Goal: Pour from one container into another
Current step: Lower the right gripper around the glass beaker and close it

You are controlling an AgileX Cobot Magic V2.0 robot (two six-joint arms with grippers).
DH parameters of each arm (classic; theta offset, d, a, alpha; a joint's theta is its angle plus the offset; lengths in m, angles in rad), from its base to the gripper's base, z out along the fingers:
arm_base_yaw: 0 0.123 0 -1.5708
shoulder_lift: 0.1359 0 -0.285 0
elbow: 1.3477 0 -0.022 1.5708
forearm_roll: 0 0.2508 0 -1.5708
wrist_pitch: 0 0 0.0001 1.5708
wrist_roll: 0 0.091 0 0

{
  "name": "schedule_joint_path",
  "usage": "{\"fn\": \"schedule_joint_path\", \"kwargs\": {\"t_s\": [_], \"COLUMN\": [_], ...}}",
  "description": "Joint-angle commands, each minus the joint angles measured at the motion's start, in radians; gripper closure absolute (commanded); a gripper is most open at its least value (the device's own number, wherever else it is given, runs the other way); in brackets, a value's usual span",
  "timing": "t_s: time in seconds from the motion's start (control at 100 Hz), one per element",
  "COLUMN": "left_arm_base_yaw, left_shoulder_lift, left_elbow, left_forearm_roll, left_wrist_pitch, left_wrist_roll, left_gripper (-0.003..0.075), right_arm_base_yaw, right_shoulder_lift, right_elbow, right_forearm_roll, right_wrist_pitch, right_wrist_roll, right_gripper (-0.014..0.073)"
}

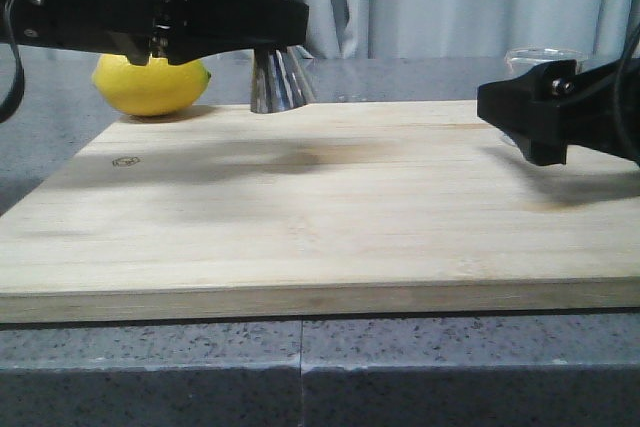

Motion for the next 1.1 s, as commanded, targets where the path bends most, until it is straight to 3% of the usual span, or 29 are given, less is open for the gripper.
{"fn": "schedule_joint_path", "kwargs": {"t_s": [0.0, 0.38, 1.09], "left_arm_base_yaw": [-0.011, -0.011, -0.011], "left_shoulder_lift": [-0.047, -0.047, -0.047], "left_elbow": [-0.028, -0.028, -0.028], "left_forearm_roll": [-0.033, -0.033, -0.029], "left_wrist_pitch": [-0.15, -0.15, -0.15], "left_wrist_roll": [-0.006, -0.006, -0.006], "left_gripper": [0.0722, 0.0722, 0.0722], "right_arm_base_yaw": [-0.001, -0.001, -0.001], "right_shoulder_lift": [-0.033, -0.033, -0.03], "right_elbow": [-0.019, -0.019, -0.07], "right_forearm_roll": [0.003, 0.003, -0.002], "right_wrist_pitch": [-0.082, -0.073, 0.009], "right_wrist_roll": [-0.012, -0.012, -0.012], "right_gripper": [-0.0062, 0.0137, 0.0137]}}
